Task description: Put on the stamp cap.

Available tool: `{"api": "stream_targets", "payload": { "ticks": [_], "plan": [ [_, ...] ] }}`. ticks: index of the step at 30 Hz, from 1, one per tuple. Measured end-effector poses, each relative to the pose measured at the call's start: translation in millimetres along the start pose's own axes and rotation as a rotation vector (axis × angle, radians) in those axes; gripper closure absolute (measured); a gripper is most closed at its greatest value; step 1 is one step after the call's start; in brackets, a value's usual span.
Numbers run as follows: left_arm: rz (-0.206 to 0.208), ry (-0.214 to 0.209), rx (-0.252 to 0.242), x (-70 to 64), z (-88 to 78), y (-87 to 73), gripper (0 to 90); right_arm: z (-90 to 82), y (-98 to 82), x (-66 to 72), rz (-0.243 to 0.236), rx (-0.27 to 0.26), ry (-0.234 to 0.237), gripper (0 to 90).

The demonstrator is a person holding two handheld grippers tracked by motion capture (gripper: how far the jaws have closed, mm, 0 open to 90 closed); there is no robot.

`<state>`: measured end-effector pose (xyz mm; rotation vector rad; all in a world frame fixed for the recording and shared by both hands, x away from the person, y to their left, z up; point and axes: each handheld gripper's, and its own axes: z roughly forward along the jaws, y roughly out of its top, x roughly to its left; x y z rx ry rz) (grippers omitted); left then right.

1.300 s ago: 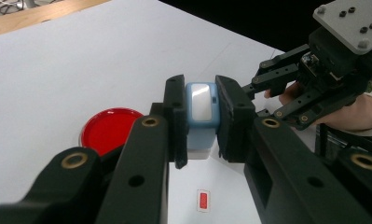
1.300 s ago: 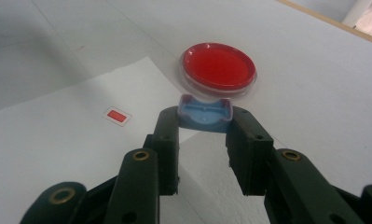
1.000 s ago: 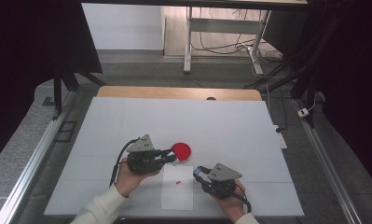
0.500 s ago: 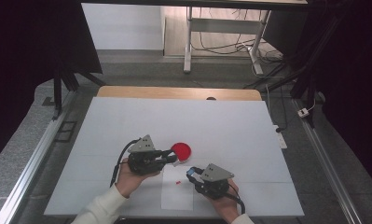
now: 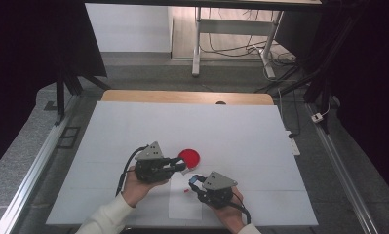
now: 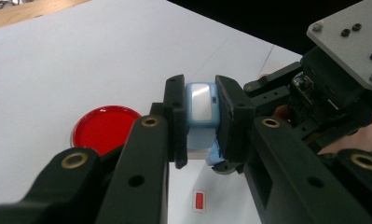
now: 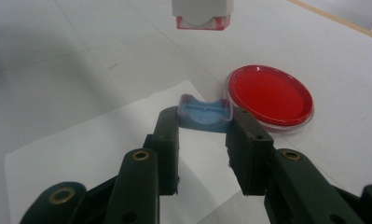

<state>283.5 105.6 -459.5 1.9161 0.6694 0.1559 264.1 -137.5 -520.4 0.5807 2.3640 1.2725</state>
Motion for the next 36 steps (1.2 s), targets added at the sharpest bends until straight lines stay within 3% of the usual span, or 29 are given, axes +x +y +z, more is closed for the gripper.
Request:
{"api": "stream_targets", "payload": {
  "ticks": [29,30,36],
  "plan": [
    [-0.005,-0.007,0.021,-6.8,10.2,-4.1,74.8,9.0,5.1,8.1,0.008,-0.019,-0.032,64.8],
    [-0.005,-0.006,0.021,-6.9,10.2,-4.1,74.8,8.9,5.3,7.7,0.008,-0.017,-0.017,64.8],
    [-0.007,0.002,0.020,-7.0,10.3,-4.5,74.8,10.5,6.2,8.9,0.013,-0.028,-0.037,64.8]
  ]
}}
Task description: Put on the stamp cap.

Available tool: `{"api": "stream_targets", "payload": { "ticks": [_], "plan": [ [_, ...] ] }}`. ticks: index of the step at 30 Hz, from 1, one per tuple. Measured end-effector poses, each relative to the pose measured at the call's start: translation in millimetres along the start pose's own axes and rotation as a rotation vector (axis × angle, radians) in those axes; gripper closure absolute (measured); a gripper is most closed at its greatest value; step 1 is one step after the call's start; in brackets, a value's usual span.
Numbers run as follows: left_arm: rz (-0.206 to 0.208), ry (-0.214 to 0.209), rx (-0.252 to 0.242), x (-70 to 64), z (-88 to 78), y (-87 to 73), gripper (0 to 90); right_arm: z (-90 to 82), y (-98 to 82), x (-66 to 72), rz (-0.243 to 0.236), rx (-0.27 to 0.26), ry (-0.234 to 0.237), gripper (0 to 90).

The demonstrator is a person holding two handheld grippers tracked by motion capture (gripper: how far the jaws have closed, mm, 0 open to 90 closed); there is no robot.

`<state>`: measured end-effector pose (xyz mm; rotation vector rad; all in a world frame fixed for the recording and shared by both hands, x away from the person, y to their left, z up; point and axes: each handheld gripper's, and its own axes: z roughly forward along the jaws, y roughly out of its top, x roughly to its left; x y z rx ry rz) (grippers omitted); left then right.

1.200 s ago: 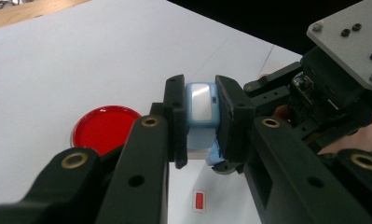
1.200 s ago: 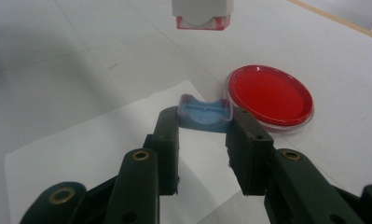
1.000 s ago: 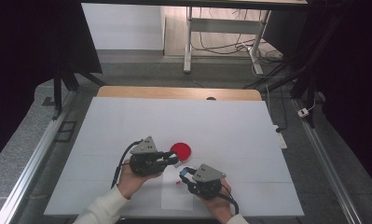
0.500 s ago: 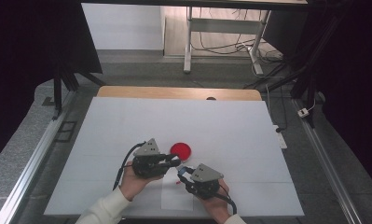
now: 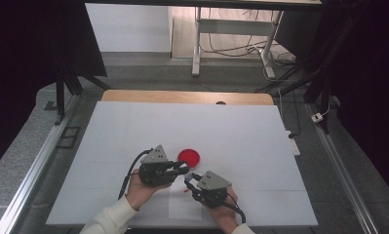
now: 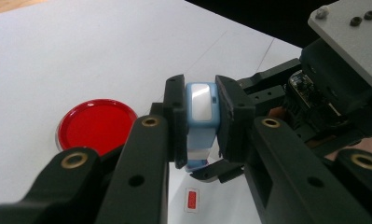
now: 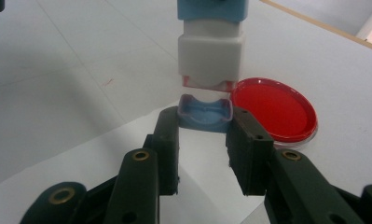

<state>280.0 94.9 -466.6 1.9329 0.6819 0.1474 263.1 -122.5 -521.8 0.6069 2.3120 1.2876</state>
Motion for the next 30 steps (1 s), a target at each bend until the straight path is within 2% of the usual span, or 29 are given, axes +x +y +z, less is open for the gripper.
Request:
{"api": "stream_targets", "payload": {
  "ticks": [20,30],
  "plan": [
    [-0.007,0.010,0.013,-0.8,5.1,-3.2,74.8,1.3,1.2,2.1,0.003,-0.020,-0.048,64.8],
    [-0.008,0.021,0.004,-1.9,6.1,-3.9,74.8,0.9,1.5,3.9,-0.016,-0.016,-0.068,64.8]
  ]
}}
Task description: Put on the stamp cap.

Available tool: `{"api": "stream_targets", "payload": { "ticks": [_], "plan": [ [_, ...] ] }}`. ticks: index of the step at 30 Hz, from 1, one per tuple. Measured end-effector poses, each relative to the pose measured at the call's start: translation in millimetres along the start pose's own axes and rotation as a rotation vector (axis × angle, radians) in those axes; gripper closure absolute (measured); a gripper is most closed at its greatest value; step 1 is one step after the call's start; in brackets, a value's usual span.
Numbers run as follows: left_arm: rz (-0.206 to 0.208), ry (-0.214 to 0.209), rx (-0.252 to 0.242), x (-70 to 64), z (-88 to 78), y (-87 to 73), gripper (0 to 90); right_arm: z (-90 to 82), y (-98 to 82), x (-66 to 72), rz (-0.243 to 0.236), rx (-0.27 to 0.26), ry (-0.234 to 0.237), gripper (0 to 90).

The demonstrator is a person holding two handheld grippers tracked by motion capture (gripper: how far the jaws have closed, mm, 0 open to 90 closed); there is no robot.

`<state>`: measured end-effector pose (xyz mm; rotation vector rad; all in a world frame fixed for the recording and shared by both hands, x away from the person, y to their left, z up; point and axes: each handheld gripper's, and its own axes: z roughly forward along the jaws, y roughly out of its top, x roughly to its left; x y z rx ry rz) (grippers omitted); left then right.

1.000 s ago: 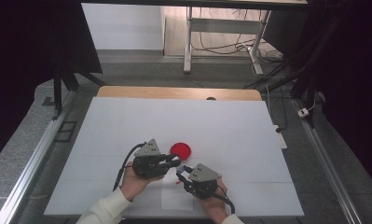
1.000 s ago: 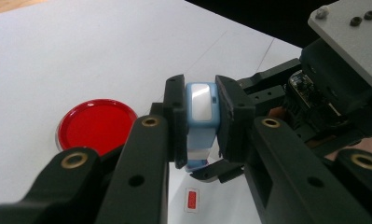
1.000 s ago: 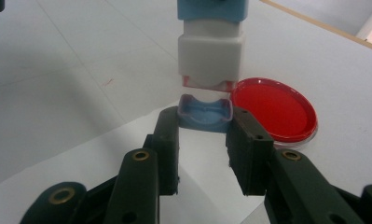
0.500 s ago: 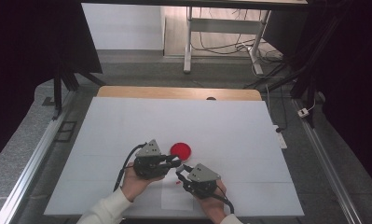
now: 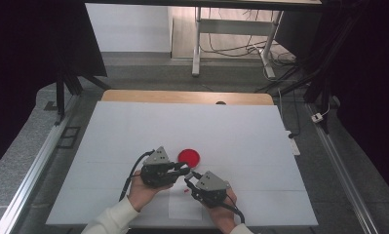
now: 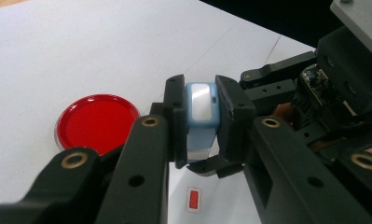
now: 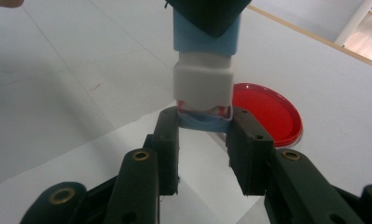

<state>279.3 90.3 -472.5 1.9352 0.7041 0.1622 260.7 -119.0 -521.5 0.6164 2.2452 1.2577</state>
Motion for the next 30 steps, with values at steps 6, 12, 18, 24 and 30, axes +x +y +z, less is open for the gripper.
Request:
{"api": "stream_targets", "payload": {
  "ticks": [6,12,18,24,30],
  "plan": [
    [0.003,0.006,-0.003,-0.1,0.1,-0.4,74.8,-0.1,0.0,0.1,0.000,0.002,0.000,64.8],
    [0.003,0.013,-0.004,-0.1,0.9,-1.1,74.8,-0.1,-0.3,0.8,-0.005,0.001,-0.004,64.8],
    [0.004,0.014,-0.003,-0.9,2.3,-1.5,74.9,0.3,-0.7,0.9,-0.006,0.007,-0.011,64.9],
    [0.003,0.020,-0.011,-2.1,2.6,-2.0,74.9,-0.5,-0.9,2.2,-0.012,0.006,-0.026,65.0],
    [0.003,0.030,-0.019,-2.0,2.3,-2.4,74.9,-1.0,-0.9,2.1,-0.011,-0.001,-0.029,65.1]
  ]
}}
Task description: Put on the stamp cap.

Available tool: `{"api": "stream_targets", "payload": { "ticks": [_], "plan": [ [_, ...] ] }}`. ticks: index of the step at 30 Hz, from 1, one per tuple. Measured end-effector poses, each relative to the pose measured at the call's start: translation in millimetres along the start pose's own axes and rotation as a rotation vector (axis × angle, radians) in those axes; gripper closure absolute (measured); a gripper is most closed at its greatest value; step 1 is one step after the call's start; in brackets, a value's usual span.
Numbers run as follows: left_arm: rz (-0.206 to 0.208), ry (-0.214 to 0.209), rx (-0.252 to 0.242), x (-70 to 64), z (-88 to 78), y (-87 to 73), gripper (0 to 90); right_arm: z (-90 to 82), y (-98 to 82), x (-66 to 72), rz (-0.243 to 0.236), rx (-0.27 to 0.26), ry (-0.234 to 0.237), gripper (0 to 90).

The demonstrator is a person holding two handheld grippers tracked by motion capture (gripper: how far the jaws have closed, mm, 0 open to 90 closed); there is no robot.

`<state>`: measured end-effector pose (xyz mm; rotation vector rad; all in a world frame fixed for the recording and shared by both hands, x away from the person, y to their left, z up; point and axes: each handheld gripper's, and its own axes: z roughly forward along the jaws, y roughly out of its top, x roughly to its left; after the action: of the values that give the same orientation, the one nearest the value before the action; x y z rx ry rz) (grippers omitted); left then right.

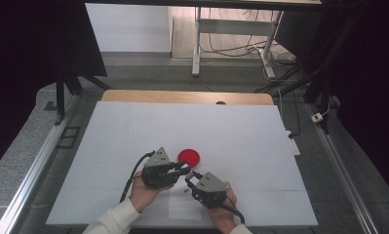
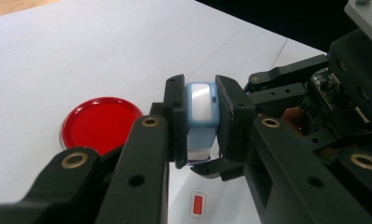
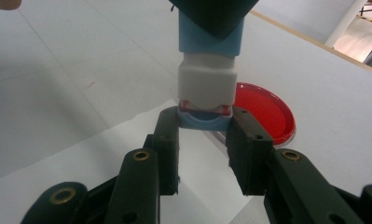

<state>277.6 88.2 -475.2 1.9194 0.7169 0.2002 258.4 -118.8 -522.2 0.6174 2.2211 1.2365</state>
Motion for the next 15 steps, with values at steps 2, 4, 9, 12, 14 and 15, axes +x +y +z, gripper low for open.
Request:
{"api": "stream_targets", "payload": {
  "ticks": [2,4,9,12,14,15],
  "plan": [
    [-0.005,0.000,-0.001,0.1,0.2,-0.3,74.9,-0.2,-0.1,-0.2,0.003,-0.001,-0.002,65.1],
    [-0.007,0.001,-0.004,-0.6,0.8,-0.7,74.9,-0.1,-0.2,0.3,0.001,0.001,-0.003,65.1],
    [-0.028,-0.006,-0.012,0.4,1.2,-1.5,75.0,-0.5,-0.6,0.0,0.004,0.001,-0.010,65.1],
    [-0.039,-0.006,-0.018,0.7,1.4,-1.9,75.0,-0.4,-0.6,0.2,0.003,-0.001,-0.009,65.1],
    [-0.039,-0.006,-0.017,0.6,1.7,-2.0,75.0,-0.4,-0.6,0.2,0.002,0.000,-0.010,65.1],
    [-0.042,-0.006,-0.018,0.5,1.8,-2.1,75.0,-0.4,-0.8,0.1,0.002,-0.001,-0.011,65.1]
  ]
}}
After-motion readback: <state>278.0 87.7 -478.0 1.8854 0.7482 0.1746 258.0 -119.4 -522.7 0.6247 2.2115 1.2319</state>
